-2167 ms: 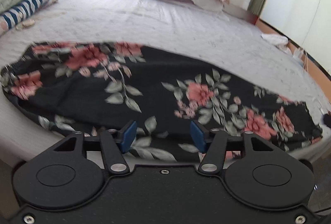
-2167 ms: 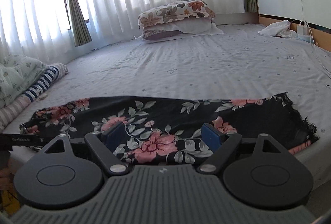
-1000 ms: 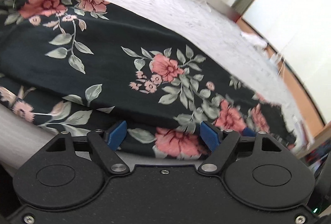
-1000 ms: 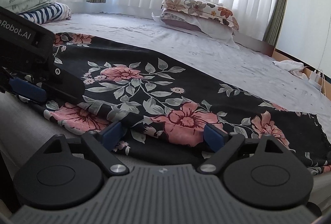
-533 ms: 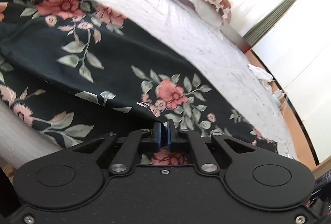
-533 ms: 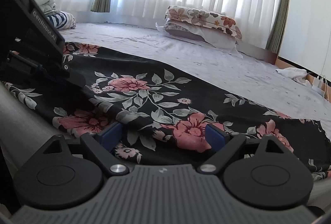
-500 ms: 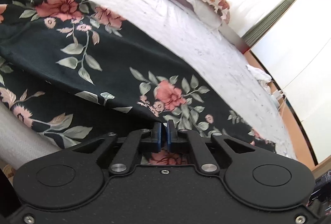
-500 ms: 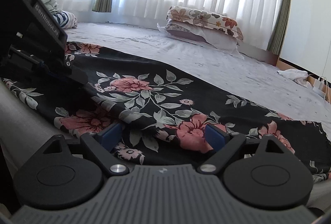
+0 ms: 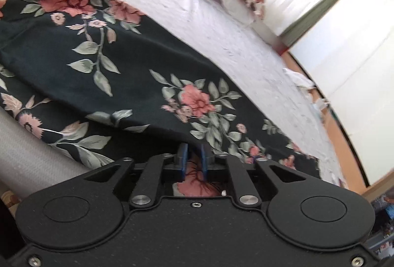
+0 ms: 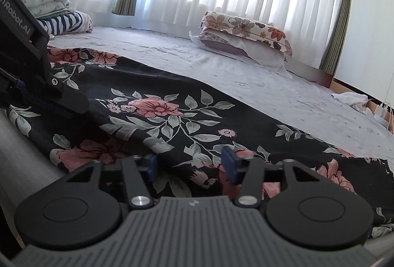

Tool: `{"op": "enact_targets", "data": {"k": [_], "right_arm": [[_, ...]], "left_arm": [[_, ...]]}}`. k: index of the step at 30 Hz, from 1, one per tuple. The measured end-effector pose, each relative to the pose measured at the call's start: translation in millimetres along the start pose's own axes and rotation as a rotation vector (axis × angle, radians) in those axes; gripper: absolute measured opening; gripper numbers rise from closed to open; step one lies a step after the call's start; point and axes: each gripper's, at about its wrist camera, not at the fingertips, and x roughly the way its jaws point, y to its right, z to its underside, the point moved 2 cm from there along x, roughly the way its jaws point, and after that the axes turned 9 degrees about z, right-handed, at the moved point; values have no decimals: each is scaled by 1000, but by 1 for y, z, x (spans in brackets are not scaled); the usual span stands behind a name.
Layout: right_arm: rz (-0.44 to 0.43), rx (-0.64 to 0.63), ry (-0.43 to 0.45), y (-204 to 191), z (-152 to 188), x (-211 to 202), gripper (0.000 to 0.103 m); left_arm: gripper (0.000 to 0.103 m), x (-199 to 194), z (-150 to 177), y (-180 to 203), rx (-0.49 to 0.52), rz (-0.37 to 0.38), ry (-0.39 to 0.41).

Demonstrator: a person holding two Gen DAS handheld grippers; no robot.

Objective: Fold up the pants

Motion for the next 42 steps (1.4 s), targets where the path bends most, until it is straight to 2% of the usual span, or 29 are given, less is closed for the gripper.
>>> {"op": "enact_targets", "data": {"k": [1,2,3,7,9,11,12,14,15,16,22,26,29,32,35,42], "right_arm": [[4,-1,-1,-1,1,0,30],[7,2,0,-1,1,-1,18],[10,7,4,0,2,-2,15],[27,21,42,3,3,-12,7],[43,19,65,3,3,-17,6],[58,24,86,4,1,-22,6],[63,27,90,5,1,-23,5],[64,31,86,6,0,-24,5],[66,33,83,6,0,-24,5],[67,32,79,6,2,-23,5],[74,11,73,6,11,-29,5],[87,0,76,5,15,-36,4],[105,-24,52,2,19,-34,6],[163,-44,40,5,26,-28,10],[234,-69,40,15,32,-26,10],[433,-33,-24,83,56,-12,10]], "left_arm": [[51,-1,1,-1,0,12,9],[65,-2,1,-3,-3,10,22],[80,-2,1,-4,-6,0,35],[80,2,-5,-17,-48,-55,56],[80,5,-7,-23,-83,-51,71],[75,5,-9,-26,-103,-59,97],[69,6,-10,-27,-103,-78,115],[41,4,-12,-30,-91,-142,155],[19,4,-14,-31,-82,-177,163],[8,5,-15,-32,-75,-205,164],[5,-11,-5,-23,31,-277,199],[5,-21,3,-15,67,-291,208],[5,-21,8,-16,94,-334,195],[5,-17,10,-30,31,-343,165],[5,-19,10,-34,43,-350,173],[6,-17,11,-36,62,-360,161]]}}
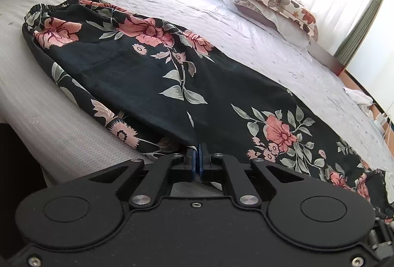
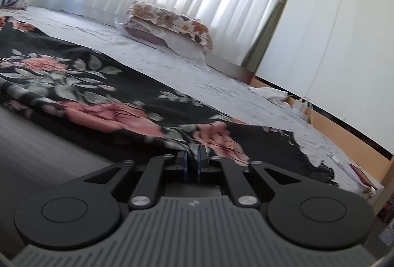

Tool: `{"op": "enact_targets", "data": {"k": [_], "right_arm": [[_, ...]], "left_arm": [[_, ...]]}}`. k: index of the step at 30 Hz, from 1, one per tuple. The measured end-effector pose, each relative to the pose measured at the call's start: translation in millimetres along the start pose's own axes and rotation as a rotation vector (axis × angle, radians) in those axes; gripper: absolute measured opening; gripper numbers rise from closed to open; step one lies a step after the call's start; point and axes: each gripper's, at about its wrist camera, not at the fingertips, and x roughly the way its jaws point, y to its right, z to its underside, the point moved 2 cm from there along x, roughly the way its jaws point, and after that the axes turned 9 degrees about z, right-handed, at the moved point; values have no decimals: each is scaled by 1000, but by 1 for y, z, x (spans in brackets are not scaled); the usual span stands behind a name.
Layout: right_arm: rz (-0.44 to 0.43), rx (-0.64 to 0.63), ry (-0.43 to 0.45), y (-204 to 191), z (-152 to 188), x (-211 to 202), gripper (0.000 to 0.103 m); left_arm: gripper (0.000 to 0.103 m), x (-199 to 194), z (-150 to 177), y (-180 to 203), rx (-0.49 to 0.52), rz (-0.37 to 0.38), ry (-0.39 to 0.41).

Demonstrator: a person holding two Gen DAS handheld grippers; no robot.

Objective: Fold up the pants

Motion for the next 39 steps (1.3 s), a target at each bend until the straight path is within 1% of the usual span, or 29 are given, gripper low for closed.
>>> {"op": "enact_targets", "data": {"k": [4,6,8,10,14,15,17,19,20,22,23,25,28,30,31,34,36,37,39], "right_arm": [[136,55,-76,51,19,30,10],[191,92,-116,75,28,44,10],[224,144,-153,97,34,57,10],[262,182,-183,114,36,67,10],[373,226,-246,133,44,80,11],[404,230,-260,136,46,81,16],[445,237,-284,143,48,83,52],[485,242,-303,151,48,79,65],[494,241,-306,153,45,76,66],[510,245,-304,157,39,70,68],[505,250,-296,157,35,66,73],[487,270,-263,156,23,56,79],[431,315,-212,146,2,43,88],[368,369,-183,137,-11,35,89],[317,397,-171,131,-18,32,90],[109,459,-120,101,-35,23,91],[-8,443,-88,73,-45,18,92],[-53,424,-78,57,-50,16,92],[-150,395,-57,27,-59,11,92]], "left_arm": [[6,1,0,3,29,-15,-5],[6,2,0,6,49,-26,-8],[6,2,1,8,65,-37,-8],[6,3,1,9,69,-45,-8],[6,3,0,8,60,-49,-11],[6,3,0,8,62,-50,-12],[6,3,0,8,70,-50,-12],[6,2,0,9,81,-43,-14],[7,1,0,10,80,-35,-13],[19,-1,0,10,76,-14,-16],[22,-2,0,11,79,-6,-15],[38,-6,1,14,91,-2,-9],[44,-10,2,18,119,-4,-10],[45,-13,2,17,123,-3,-10],[47,-16,1,17,122,-2,-8],[49,-29,-5,11,114,-22,14],[51,-40,-15,4,103,-33,62],[53,-45,-21,0,94,-35,90],[53,-51,-35,-12,78,-60,143]]}}
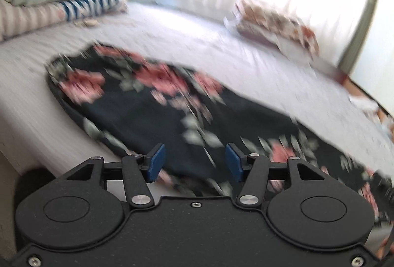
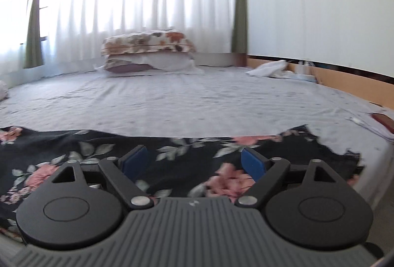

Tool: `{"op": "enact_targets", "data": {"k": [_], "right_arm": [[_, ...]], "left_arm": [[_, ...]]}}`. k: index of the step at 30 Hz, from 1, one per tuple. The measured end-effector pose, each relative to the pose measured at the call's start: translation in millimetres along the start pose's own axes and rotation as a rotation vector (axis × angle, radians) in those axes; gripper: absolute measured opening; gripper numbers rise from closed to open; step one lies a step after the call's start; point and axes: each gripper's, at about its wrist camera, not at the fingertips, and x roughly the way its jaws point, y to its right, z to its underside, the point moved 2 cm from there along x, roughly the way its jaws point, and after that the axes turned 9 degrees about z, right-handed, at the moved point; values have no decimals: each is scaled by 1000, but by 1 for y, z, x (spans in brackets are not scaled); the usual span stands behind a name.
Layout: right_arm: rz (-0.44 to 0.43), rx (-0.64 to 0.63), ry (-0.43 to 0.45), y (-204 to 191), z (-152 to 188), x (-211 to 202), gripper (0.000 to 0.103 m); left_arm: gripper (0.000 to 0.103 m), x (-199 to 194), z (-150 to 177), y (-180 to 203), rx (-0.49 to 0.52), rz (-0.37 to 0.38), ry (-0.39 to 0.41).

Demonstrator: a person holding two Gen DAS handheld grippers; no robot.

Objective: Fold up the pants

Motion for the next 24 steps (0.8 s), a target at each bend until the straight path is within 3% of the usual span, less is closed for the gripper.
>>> {"op": "enact_targets", "data": {"k": [2,3,4,8,13,15,18,21,24], "right_arm": [[-100,-22,-1,-30,4,-2,92],[-144,-36,-2,-46,7,-3,92],[-177,-51,-2,-58,9,-4,92],[-287,-124,2,-105,19,-11,92],[-341,-194,-40,-138,42,-20,92],[-396,-225,-75,-147,57,-27,91],[-427,-239,-40,-152,70,-51,92],[-488,-221,-64,-149,68,-63,92],[-588,-158,-78,-138,54,-67,92]], "left_arm": [[41,4,-14,-15,-9,-48,37],[13,8,-20,-22,-10,-56,44],[0,14,-27,-31,-18,-56,42],[4,42,-43,-56,-18,-91,30],[4,82,-35,-83,43,-330,-57],[4,81,-28,-92,55,-365,-45],[4,73,-23,-97,94,-433,-34],[4,59,-25,-107,-10,-508,-10],[6,41,-36,-113,-142,-461,54]]}}
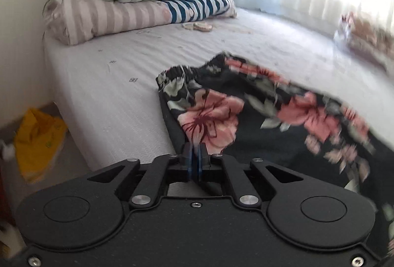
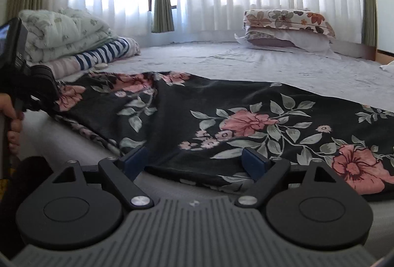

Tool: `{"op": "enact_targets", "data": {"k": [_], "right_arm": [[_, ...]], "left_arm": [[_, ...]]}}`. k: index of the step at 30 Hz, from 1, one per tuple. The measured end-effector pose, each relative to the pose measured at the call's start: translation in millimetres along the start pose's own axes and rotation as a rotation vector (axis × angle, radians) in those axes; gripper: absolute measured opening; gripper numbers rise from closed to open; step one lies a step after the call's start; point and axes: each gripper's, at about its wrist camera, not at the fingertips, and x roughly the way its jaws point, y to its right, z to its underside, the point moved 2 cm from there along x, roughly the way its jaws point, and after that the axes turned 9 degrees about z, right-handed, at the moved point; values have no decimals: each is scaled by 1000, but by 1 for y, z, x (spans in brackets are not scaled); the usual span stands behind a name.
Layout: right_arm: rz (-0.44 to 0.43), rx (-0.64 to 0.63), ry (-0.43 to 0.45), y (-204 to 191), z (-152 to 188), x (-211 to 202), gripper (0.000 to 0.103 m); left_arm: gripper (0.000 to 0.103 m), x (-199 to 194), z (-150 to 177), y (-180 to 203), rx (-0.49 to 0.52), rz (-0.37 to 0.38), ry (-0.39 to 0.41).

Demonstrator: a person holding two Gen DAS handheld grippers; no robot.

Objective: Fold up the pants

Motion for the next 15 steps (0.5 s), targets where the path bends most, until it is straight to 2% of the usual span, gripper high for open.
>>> {"op": "enact_targets", "data": {"k": [4,5,8,10,12,14,15], "right_arm": [[35,-13,85,-1,-23,7,92],[48,-19,94,-4,-27,14,92],[77,-21,89,-14,-32,42,92],[85,-47,50,-28,-28,59,92],[23,-109,-12,-50,-14,69,92],[-15,-159,23,-69,-2,60,91],[-45,-171,29,-75,2,55,91]], "left_arm": [[7,-4,-17,8,8,75,66],[8,1,-21,9,-9,116,50],[10,23,-27,1,-160,258,-15],[10,34,-28,-4,-187,230,-22],[10,42,-28,-8,-153,117,-17],[6,50,-28,-21,-189,19,-23],[4,51,-28,-28,-231,4,-17]]}}
